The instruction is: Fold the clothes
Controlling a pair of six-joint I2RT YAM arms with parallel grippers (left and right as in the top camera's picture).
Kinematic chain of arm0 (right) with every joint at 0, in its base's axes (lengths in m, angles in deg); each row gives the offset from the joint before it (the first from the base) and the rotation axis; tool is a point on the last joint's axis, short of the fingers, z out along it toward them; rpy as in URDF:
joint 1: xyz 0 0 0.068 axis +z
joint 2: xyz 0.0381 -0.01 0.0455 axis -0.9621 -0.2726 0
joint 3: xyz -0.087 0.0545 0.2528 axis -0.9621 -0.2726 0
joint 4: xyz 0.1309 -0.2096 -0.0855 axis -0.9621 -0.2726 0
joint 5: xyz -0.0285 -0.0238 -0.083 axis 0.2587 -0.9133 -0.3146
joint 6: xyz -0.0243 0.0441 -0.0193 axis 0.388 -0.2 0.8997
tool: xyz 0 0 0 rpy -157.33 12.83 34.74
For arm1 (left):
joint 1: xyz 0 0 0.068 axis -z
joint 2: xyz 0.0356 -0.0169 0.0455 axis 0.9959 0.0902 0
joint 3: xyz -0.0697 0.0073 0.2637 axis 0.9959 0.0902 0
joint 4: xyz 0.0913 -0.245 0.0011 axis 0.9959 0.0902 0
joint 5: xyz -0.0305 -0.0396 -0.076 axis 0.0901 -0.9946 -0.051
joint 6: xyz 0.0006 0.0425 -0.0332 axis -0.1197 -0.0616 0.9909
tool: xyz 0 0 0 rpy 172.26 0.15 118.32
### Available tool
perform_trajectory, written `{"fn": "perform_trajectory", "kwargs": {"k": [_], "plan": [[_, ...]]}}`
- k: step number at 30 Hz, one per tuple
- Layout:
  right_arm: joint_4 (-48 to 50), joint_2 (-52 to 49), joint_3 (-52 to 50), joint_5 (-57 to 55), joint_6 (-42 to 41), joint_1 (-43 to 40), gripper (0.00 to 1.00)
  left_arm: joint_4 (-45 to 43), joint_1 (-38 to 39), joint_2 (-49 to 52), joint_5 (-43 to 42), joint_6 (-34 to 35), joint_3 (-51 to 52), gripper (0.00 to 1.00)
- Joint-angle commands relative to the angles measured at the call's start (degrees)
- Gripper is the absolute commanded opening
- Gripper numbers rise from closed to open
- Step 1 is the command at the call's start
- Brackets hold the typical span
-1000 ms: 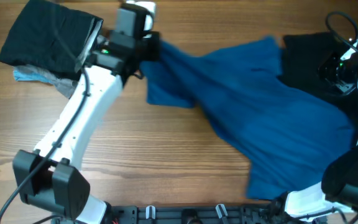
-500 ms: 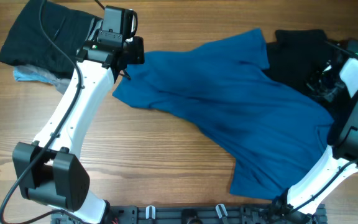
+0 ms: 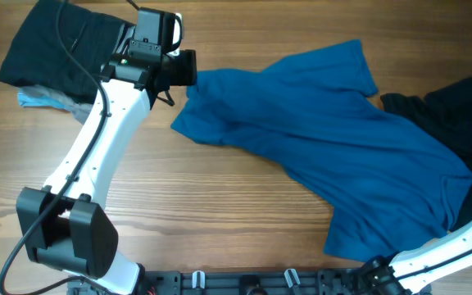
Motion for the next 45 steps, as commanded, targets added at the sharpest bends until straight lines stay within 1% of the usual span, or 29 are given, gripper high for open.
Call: {"fn": "perform_trajectory", "kwargs": {"k": [1,3,4,5,8,10,11,12,13,14,15,16,17,18,21,23,25,27,28,30,32,34,36,38,40,43,45], "plan": [[-7.32,4.72,1.25,7.48,1.55,4.42,0.08,-0.2,2.32,1.22,-14.64,-3.21,-0.04,0.57],[-11.23,4.79,1.25,7.48,2.1,6.71,0.08,-0.31,5.35,3.98,-15.04,-5.05,0.07,0.58],[-14.25,4.76,1.2,7.48,3.13,8.76,0.08,-1.31,7.65,6.91,-15.04,-7.63,0.11,0.56],[-15.34,4.76,1.2,7.48,3.67,9.75,0.08,-2.89,9.25,9.38,-15.04,-8.57,0.17,0.51],[-18.27,4.76,1.2,7.06,6.05,12.55,0.09,-9.4,12.96,17.0,-16.02,-8.9,0.17,0.26],[-20.46,4.76,1.16,5.22,5.99,13.92,0.1,-13.11,14.86,21.99,-17.18,-8.85,0.17,0.13],[-21.24,4.76,1.16,4.17,5.95,14.36,0.11,-13.97,15.32,23.69,-16.87,-8.83,0.17,0.11],[-22.1,4.76,0.61,2.4,5.77,14.97,0.12,-14.69,15.5,25.88,-14.58,-6.84,0.17,0.08],[-22.49,4.74,0.04,1.33,5.57,15.21,0.13,-14.47,15.13,27.1,-9.97,-3.54,0.17,0.05],[-22.84,4.7,-0.7,-0.04,4.9,15.45,0.13,-13.68,14.4,27.76,-5.38,-0.55,0.17,0.04],[-23.26,4.7,-1.95,-2.01,3.74,15.72,0.13,-12.48,13.25,27.82,-0.26,2.86,0.17,0.05],[-23.19,4.7,-4.04,-4.22,2.78,15.98,0.14,-10.32,10.27,27.89,6.25,7.28,0.15,0.07],[-22.88,4.7,-5.81,-5.11,2.75,15.98,0.14,-9.18,8.09,27.76,7.72,8.13,0.11,0.06],[-22.14,4.7,-7.96,-5.66,2.21,16.0,0.15,-7.28,4.33,27.61,7.78,8.28,-0.04,0.04],[-19.21,4.66,-12.83,-5.81,1.33,16.02,0.16,-3.39,-4.48,27.45,6.05,10.71,-0.96,0.04],[-17.22,4.66,-16.7,-5.14,1.33,16.41,0.18,-3.13,-9.33,26.99,-0.76,10.64,-2.01,0.04],[-15.5,4.66,-20.39,-4.07,1.36,17.38,0.19,-3.45,-10.86,25.81,-3.52,10.64,-2.49,0.04],[-13.16,4.66,-25.14,-3.69,1.36,19.45,0.19,-4.79,-10.67,24.13,-6.14,10.1,-2.54,0.04],[-11.69,4.66,-27.58,-4.24,1.16,20.5,0.15,-5.4,-10.14,23.37,-6.93,8.9,-2.54,0.04],[-6.08,4.66,-32.94,-11.69,-6.38,21.57,0.06,-6.03,-8.44,21.9,-6.86,8.9,-2.54,0.06],[-0.31,4.52,-36.26,-23.26,-15.41,19.34,0.04,-6.03,-6.75,21.09,-6.84,8.92,-2.54,0.09],[2.51,4.44,-35.06,-27.17,-16.72,14.36,0.04,-5.88,-5.55,20.87,-6.86,8.92,-2.54,0.14],[3.13,4.44,-31.02,-26.34,-16.48,8.04,0.04,-5.66,-4.5,20.68,-6.95,8.92,-2.54,0.25],[3.72,4.46,-24.61,-20.79,-11.93,1.88,0.04,-5.57,-3.17,20.52,-7.13,8.87,-2.54,0.34],[2.69,4.46,-17.99,-16.24,-8.9,-1.97,0.04,-5.6,-2.01,20.37,-7.52,7.48,-2.54,0.42],[-0.72,4.98,-8.48,-13.18,-7.1,-4.59,0.04,-5.14,-0.17,19.74,-7.67,4.31,-2.54,0.48],[-3.1,6.03,-3.17,-7.61,-4.5,-4.61,0.08,-4.94,0.22,18.25,-7.72,4.2,-2.54,0.5]]}}
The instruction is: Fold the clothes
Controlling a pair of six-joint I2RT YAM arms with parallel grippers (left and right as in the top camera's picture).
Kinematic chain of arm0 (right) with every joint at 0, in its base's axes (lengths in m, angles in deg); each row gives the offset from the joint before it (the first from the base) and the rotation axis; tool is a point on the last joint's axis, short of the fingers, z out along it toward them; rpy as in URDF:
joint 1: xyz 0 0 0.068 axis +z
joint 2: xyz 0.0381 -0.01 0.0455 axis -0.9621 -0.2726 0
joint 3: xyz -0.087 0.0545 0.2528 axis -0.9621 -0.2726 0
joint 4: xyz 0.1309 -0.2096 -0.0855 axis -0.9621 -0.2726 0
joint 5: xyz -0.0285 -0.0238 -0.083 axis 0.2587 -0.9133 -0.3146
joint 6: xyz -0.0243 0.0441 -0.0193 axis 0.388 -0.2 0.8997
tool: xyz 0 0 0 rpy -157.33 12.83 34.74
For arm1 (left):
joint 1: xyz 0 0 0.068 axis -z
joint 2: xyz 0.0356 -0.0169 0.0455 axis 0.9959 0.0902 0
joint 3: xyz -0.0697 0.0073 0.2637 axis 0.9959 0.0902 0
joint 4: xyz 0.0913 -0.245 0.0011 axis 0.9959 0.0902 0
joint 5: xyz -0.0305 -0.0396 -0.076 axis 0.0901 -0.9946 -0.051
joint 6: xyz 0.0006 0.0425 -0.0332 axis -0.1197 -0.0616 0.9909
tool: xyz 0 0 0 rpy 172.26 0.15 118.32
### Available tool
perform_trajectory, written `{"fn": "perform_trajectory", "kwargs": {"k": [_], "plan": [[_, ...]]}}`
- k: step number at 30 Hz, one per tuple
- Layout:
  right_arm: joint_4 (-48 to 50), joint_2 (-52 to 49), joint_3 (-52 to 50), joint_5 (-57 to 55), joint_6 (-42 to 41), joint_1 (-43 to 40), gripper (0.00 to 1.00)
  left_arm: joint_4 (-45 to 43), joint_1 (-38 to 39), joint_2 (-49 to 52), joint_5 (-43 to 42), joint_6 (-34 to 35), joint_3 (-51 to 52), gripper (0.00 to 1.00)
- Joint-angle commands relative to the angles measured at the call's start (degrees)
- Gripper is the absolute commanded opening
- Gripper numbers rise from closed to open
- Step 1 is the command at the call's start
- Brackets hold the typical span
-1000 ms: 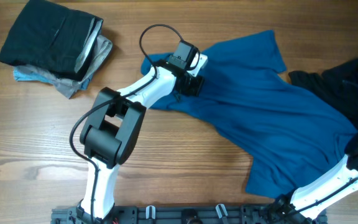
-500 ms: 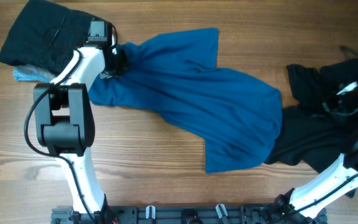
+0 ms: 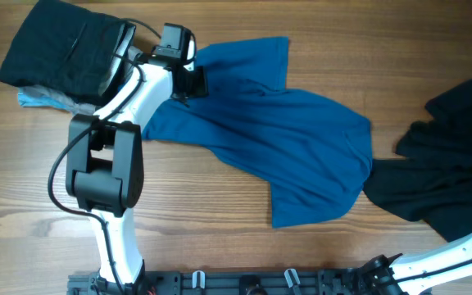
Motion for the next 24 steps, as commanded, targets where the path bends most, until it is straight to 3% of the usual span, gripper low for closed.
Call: {"fn": "perform_trajectory", "kwargs": {"k": [1,3,8,11,14,20,24], "plan": [[-3.02,2.43,7.98,10.05,4.72,1.53,0.12,0.37,1.03,-5.01,-0.92,-2.38,0.2,0.56],[-5.22,5.14,8.63,21.46,9.01,3.3,0.21,0.33,0.85,-9.01,-0.9,-2.4,0.2,0.62],[-18.45,6.43,7.43,21.16,13.46,12.92,0.21,2.73,1.33,-15.8,-1.14,-2.43,0.2,0.71],[-24.0,6.4,1.31,8.02,12.66,23.17,0.21,6.01,1.55,-16.7,-1.11,-2.45,0.2,0.73],[-21.7,6.4,-7.43,-7.54,3.78,28.79,0.21,9.73,1.44,-16.7,-1.07,-2.47,0.2,0.73],[-10.47,6.36,-25.73,-1.33,2.27,26.47,0.17,11.98,1.44,-16.7,-1.09,-4.61,0.2,0.74],[-8.41,6.36,-26.91,-8.44,-2.78,19.8,0.14,12.07,1.44,-16.7,-1.07,-5.05,0.2,0.75]]}}
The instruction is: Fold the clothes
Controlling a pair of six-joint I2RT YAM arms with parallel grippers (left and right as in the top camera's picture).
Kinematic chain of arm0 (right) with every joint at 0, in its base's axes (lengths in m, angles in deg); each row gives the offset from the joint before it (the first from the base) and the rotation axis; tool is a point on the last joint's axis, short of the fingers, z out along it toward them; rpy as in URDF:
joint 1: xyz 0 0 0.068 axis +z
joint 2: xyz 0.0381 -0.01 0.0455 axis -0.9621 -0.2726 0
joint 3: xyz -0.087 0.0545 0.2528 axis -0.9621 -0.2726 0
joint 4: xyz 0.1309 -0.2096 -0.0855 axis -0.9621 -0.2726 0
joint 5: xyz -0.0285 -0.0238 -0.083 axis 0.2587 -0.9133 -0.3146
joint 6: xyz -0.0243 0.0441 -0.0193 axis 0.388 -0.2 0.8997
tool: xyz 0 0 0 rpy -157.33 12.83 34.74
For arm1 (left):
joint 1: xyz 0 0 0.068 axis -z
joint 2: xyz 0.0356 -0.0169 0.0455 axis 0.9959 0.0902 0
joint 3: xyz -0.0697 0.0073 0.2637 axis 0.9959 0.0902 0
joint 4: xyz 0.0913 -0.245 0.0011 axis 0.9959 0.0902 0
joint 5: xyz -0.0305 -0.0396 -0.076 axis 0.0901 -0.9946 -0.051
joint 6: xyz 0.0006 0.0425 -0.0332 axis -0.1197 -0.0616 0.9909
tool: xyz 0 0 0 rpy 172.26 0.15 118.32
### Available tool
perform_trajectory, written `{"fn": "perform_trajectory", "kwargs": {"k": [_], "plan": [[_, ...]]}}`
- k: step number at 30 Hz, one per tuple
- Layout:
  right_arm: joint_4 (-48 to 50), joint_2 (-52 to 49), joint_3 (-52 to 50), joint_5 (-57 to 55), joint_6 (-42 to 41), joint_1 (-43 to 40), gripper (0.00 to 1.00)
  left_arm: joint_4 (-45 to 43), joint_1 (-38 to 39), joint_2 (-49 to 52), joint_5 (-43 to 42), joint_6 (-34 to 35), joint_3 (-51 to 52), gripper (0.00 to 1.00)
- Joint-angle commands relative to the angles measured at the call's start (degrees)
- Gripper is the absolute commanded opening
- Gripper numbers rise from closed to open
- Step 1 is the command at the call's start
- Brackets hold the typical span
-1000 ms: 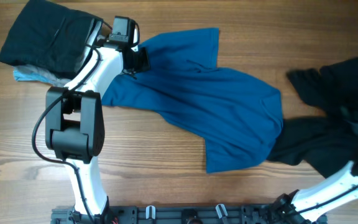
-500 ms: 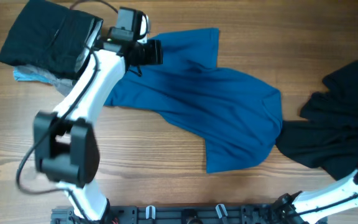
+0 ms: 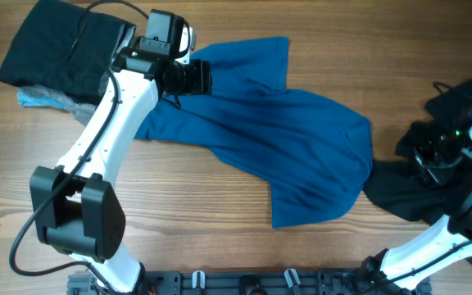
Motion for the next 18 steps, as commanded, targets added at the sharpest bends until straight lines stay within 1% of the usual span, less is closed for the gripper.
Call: {"fn": "perform_trajectory", "kwargs": {"k": [1,3,4,5,6,7,8,9,11,12,14,16,17,18], "plan": [[2.29,0.66,1.92,-8.2,-7.67,-9.16,0.13,0.37,0.22,0.2,-0.66,-1.86,-0.02,0.75],[4.61,0.66,6.64,-3.41,-9.99,-15.96,0.09,0.85,0.17,0.2,-0.46,-2.03,-0.02,0.78],[6.97,0.74,9.88,3.37,-7.76,-19.15,0.1,0.92,0.17,0.2,-0.2,-2.08,-0.02,0.8],[7.67,0.74,12.2,8.94,-4.9,-20.48,0.1,0.85,0.17,0.2,-0.04,-2.05,-0.02,0.8],[7.28,0.74,14.67,14.95,-1.84,-21.07,0.11,0.72,0.17,0.2,0.22,-2.08,-0.02,0.82],[6.45,0.85,17.05,20.72,2.16,-20.98,0.14,0.68,0.17,0.2,0.22,-2.08,-0.02,0.85],[5.55,0.98,18.71,25.38,6.08,-20.24,0.17,0.7,0.17,0.2,0.2,-2.08,-0.02,0.85],[4.28,1.6,20.26,32.06,12.74,-18.53,0.23,0.7,0.17,0.04,0.2,-2.05,-0.02,0.86],[3.04,2.97,20.5,37.42,20.63,-15.1,0.31,0.74,0.17,-0.5,0.2,-2.05,-0.02,0.89],[1.38,3.98,20.48,37.07,24.33,-10.88,0.37,0.68,0.17,-1.18,0.2,-2.05,-0.02,0.9],[0.15,4.07,20.39,33.79,25.9,-4.92,0.49,0.39,0.17,-2.1,0.2,-2.05,-0.02,0.93],[0.37,3.32,19.69,26.29,24.83,2.23,0.7,0.44,0.17,-2.38,0.22,-2.08,-0.02,0.94],[0.57,2.56,19.28,20.92,22.08,6.19,0.75,0.68,0.17,-2.38,0.22,-2.05,-0.02,0.95],[0.57,1.49,18.93,16.37,20.13,10.16,0.75,0.92,0.17,-2.36,0.22,-2.05,0.0,0.95]]}}
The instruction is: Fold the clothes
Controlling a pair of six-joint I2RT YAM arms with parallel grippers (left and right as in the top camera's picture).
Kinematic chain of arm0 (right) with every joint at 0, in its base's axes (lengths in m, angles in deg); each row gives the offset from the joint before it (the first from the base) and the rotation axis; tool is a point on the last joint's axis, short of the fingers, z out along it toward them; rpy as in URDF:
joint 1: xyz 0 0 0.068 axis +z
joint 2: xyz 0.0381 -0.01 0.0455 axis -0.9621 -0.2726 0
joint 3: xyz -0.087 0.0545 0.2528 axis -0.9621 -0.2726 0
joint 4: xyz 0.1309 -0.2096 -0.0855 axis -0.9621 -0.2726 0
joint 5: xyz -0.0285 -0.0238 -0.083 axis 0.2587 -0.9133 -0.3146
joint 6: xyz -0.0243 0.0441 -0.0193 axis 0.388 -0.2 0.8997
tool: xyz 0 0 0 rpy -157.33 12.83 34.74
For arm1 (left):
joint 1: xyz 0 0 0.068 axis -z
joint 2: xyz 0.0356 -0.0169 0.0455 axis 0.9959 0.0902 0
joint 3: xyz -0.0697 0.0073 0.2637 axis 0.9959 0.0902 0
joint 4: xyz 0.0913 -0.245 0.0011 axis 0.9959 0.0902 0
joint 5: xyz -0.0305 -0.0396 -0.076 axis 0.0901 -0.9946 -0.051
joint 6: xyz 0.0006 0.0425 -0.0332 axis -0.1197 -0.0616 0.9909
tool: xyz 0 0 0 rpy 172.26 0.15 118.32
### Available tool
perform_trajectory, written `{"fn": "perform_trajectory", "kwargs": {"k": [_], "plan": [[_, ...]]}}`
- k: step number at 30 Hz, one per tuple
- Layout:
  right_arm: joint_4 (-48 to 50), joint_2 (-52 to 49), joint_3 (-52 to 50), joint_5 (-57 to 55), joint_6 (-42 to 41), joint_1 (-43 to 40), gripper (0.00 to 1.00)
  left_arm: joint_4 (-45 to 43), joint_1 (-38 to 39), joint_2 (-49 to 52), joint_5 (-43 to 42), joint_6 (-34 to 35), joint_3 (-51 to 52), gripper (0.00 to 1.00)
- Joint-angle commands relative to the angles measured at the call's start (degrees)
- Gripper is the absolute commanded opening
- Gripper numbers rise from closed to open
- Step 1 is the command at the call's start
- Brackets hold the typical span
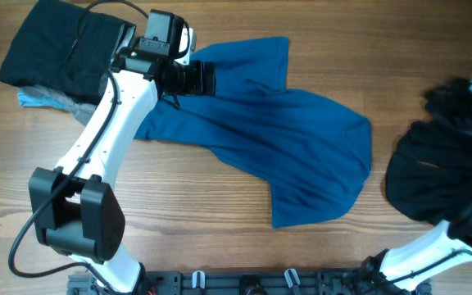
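Observation:
A blue shirt [277,147] lies crumpled and spread across the middle of the table. My left gripper [207,79] sits over its upper left corner, touching the cloth; from above its jaws cannot be made out. At the right edge a black garment [424,176] is bunched up, and its top is drawn up toward my right gripper. That gripper is blurred by motion and appears shut on the cloth.
A folded black pile [64,49] lies at the back left, with a light blue cloth [39,100] peeking out beneath it. The left arm [113,131] crosses the left part of the table. A rail [244,283] runs along the front edge.
My right gripper has moved up and to the right. The black garment has pulled away from the blue shirt's right edge and bunched up. The left gripper has shifted slightly to the right.
At first the blue shirt reached the right edge, lying over the black garment, with my left gripper at its upper left corner. Then the shirt lay further left, clear of most of the black garment. My right gripper then appeared at the black garment and now lifts it.

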Motion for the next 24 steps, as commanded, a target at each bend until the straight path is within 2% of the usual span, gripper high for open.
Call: {"fn": "perform_trajectory", "kwargs": {"k": [1,4,7,9,13,15,20,21,24], "plan": [[-0.11,-1.79,-1.03,-13.92,-1.49,11.5,0.76,0.46,0.17,-1.97,0.15,-0.94,0.0,0.95],[0.37,-6.4,-1.14,-28.0,-7.78,20.74,0.76,0.46,0.17,-1.97,0.35,-0.96,0.0,0.97],[0.31,-9.22,-1.14,-37.2,-12.81,23.93,0.76,0.48,0.17,-1.97,0.52,-0.94,0.0,0.96],[0.35,-10.43,-1.14,-38.16,-12.79,24.52,0.75,0.55,0.17,-1.97,0.52,-0.94,0.0,0.96],[-0.61,-11.06,-1.86,-32.89,-9.66,24.52,0.54,0.48,0.17,-1.97,0.52,-0.94,0.0,0.97],[-0.48,-11.06,-2.54,-30.8,-9.66,24.52,0.52,0.46,0.17,-1.97,0.52,-0.94,0.0,0.97],[1.79,-11.02,-3.65,-26.32,-9.7,24.41,0.15,0.44,0.17,-1.97,0.55,-0.96,0.0,0.98],[2.95,-11.02,-3.5,-26.36,-9.73,24.02,0.04,0.44,0.17,-1.97,0.59,-0.96,0.0,0.97],[5.53,-10.86,-0.59,-26.25,-9.77,21.75,0.05,0.44,0.17,-1.97,1.01,-0.96,0.0,0.98]]}}
